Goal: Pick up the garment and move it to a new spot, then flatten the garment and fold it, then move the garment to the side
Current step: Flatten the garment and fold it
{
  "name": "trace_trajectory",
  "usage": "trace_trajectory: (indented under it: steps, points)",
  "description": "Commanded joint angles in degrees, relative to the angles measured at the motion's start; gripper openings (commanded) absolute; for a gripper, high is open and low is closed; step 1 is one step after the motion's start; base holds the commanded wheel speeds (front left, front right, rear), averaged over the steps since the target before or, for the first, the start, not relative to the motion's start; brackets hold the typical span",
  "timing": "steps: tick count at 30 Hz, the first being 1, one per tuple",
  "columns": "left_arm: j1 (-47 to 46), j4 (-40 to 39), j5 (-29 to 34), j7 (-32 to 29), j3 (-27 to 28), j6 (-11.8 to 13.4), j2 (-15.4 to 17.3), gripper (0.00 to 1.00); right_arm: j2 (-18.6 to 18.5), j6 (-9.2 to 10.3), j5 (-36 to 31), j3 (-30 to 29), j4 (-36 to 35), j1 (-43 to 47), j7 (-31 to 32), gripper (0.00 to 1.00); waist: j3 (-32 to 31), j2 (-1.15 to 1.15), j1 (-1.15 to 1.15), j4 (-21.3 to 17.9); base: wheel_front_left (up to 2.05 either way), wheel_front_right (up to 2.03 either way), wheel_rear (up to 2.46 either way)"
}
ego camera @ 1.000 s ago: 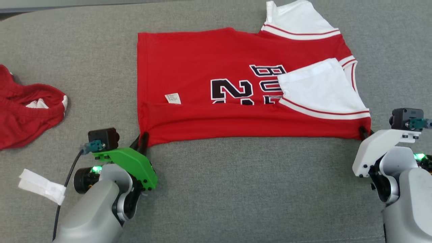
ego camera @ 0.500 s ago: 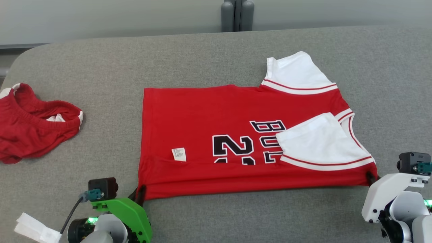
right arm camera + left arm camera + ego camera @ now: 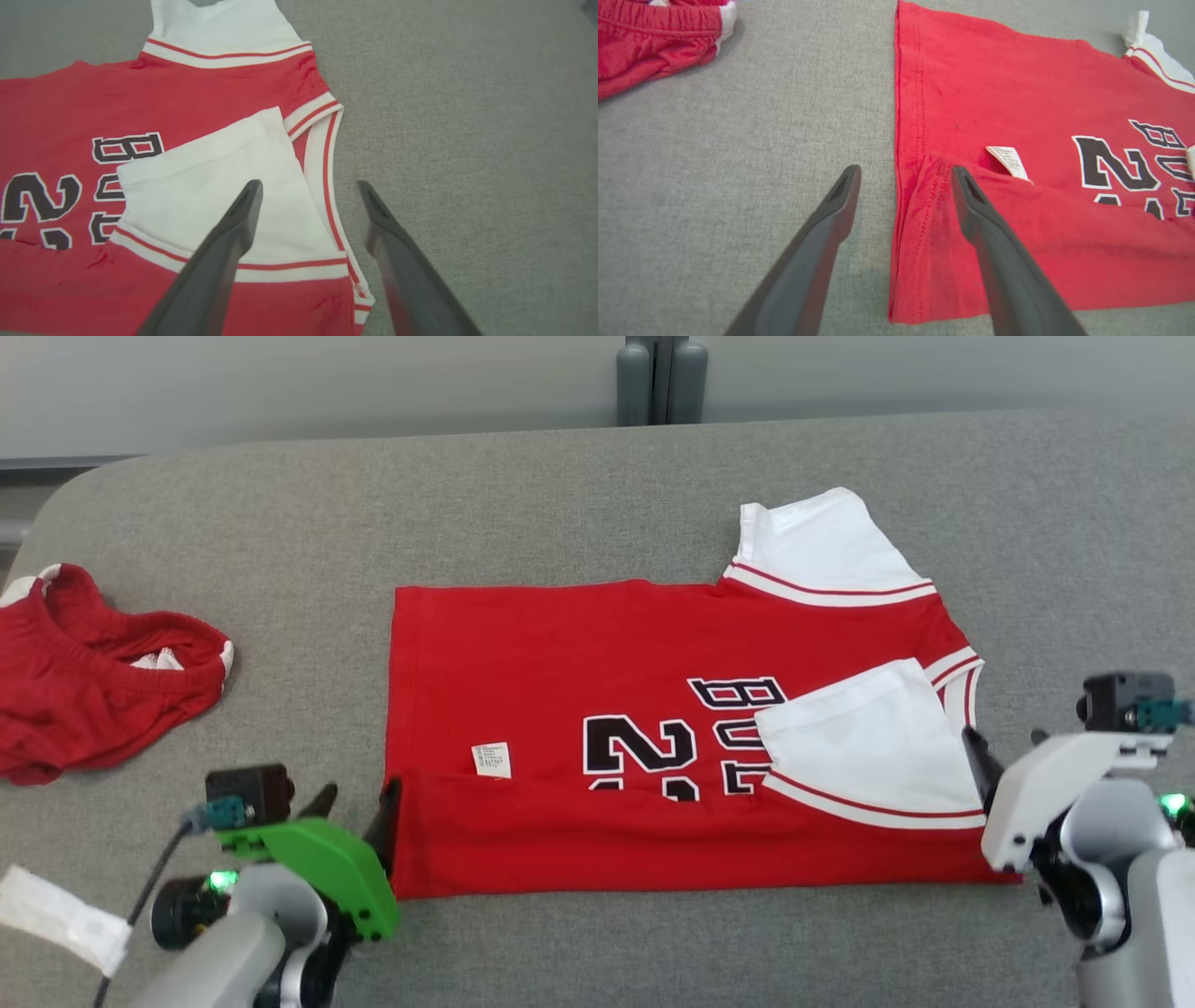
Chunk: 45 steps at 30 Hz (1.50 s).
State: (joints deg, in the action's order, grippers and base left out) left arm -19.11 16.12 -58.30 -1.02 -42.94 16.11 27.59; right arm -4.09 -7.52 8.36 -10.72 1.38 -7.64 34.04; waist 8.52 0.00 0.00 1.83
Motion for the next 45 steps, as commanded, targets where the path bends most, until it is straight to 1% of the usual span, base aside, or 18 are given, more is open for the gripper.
trace_trajectory:
  steps: [1, 5, 7, 9, 12, 16, 22, 24, 30, 32, 33, 35, 38, 41, 45]
  points:
    - [-2.82, 0.13, 0.87, -0.55, 0.41, -0.35, 0.43, 1.0, -1.22, 0.06, -0.25, 0.95, -0.38, -3.05, 0.84, 1.0, 1.42, 0.0, 0.0, -0.06, 0.0, 0.0, 0.0]
    - [-10.22, 1.96, 1.06, -2.73, 1.31, -1.01, -0.63, 1.0, -4.51, 0.06, 1.27, 4.32, 1.52, -12.61, 3.03, 1.0, 4.54, 0.0, 0.0, -0.01, 0.0, 0.0, 0.0]
    - [-14.34, 3.78, 1.56, -4.1, 1.22, -1.93, -1.1, 1.0, -5.99, 0.06, 1.85, 5.99, 3.59, -18.05, 3.48, 1.0, 6.23, 0.0, 0.0, 0.01, 0.0, 0.0, 0.0]
    - [-18.0, 6.17, 1.35, -5.52, 1.39, -2.98, -1.74, 1.0, -6.62, 0.04, 2.93, 8.09, 6.08, -23.24, 3.6, 1.0, 7.88, 0.0, 0.0, -0.14, 0.0, 0.0, 0.0]
    - [-23.92, 10.28, 2.91, -8.16, 0.23, -4.1, -2.56, 1.0, -8.19, 0.06, 4.29, 10.73, 10.83, -30.72, 3.28, 1.0, 10.6, 0.0, 0.0, -0.18, 0.0, 0.0, 0.0]
    - [-30.26, 14.98, 3.85, -10.67, -0.59, -5.79, -3.67, 1.0, -8.86, 0.05, 5.99, 13.3, 16.22, -38.88, 1.9, 1.0, 14.24, 0.0, 0.0, -0.25, 0.0, 0.0, 0.0]
    - [-35.88, 21.29, 3.87, -12.27, -1.16, -8.04, -6.24, 1.0, -9.76, 0.05, 5.92, 16.61, 23.17, -46.87, -0.06, 1.0, 18.45, 0.0, 0.0, -0.14, 0.0, 0.0, 0.0]
    - [-36.95, 22.87, 3.86, -11.64, -1.18, -8.64, -7.11, 1.0, -9.94, 0.06, 6.29, 17.46, 24.91, -48.59, -0.72, 1.0, 19.48, 0.0, 0.0, -0.07, 0.0, 0.0, 0.0]
    - [-38.93, 27.34, 4.79, -9.76, -1.75, -9.35, -8.93, 1.0, -10.77, 0.05, 7.22, 19.56, 28.22, -51.66, -2.51, 1.0, 21.77, 0.0, 0.0, 0.31, 0.0, 0.0, 0.0]
    - [-38.81, 28.8, 4.45, -10.66, -2.25, -9.97, -9.89, 1.0, -11.43, 0.06, 7.55, 19.84, 29.27, -52.24, -2.9, 1.0, 22.11, 0.0, 0.0, 0.44, 0.0, 0.0, 0.0]
    - [-38.69, 29.62, 4.35, -11.53, -2.68, -10.23, -10.21, 0.85, -11.64, 0.06, 7.88, 19.91, 29.77, -52.52, -2.95, 1.0, 22.27, 0.0, 0.0, 0.53, 0.0, 0.0, 0.0]
    - [-38.35, 30.57, 3.75, -12.97, -3.27, -10.98, -10.94, 0.0, -12.34, 0.06, 7.91, 19.91, 30.67, -53.07, -2.84, 1.0, 22.6, 0.0, 0.0, 0.84, 0.0, 0.0, 0.0]
    - [-38.02, 30.8, 3.81, -14.22, -4.28, -11.8, -11.74, 0.0, -13.58, 0.05, 7.56, 19.85, 31.72, -53.83, -2.81, 1.0, 23.11, 0.0, 0.0, 1.66, 0.0, 0.0, 0.0]
    - [-38.08, 30.12, 4.34, -13.22, -4.74, -12.22, -12.24, 0.0, -14.88, 0.06, 7.06, 18.96, 33.48, -54.71, -2.57, 1.0, 23.88, 0.0, 0.0, 2.89, 0.0, 0.0, 0.0]
    - [-37.59, 29.09, 4.86, -11.65, -5.34, -12.63, -13.46, 0.0, -15.07, 0.05, 6.46, 17.11, 36.29, -56.29, -2.11, 1.0, 24.94, 0.0, 0.0, 4.43, 0.0, 0.0, 0.0]
